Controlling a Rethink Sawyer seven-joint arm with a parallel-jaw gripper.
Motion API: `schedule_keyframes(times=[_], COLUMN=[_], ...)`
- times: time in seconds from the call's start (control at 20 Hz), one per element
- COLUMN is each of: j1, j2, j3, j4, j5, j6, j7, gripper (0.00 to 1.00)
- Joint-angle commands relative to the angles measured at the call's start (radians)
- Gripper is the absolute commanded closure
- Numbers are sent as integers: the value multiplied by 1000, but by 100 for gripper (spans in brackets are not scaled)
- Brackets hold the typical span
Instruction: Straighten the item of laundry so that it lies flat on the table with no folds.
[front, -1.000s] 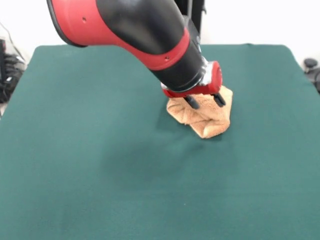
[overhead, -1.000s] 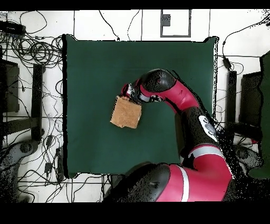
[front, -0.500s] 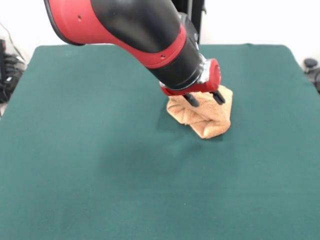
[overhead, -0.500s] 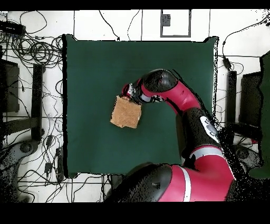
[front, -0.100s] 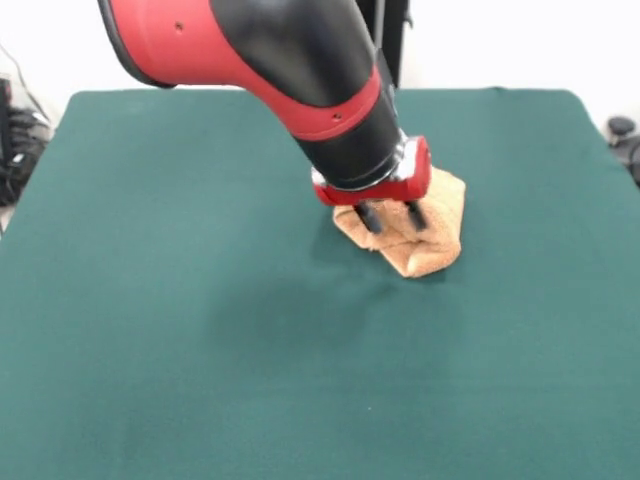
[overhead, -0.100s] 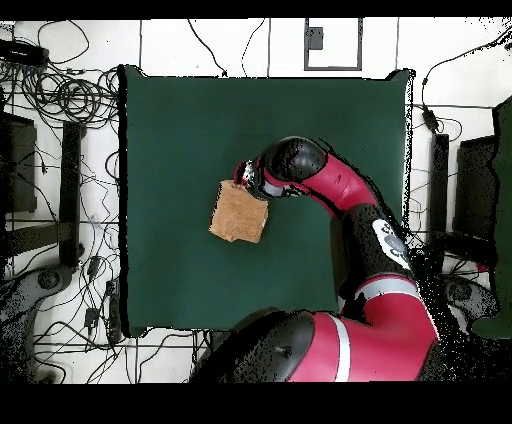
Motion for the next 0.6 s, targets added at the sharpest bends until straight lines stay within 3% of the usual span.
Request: schedule_keyframes(times=[0.05, 0.25, 0.6], j1=[77, 122, 128], j2=[32, 29, 30], j3=[-14, -57, -62], j4=[30, -20, -8], j5=[-87, -128, -89], j6=[-125, -115, -150], j7=[126, 146, 212], gripper=[100, 100, 100])
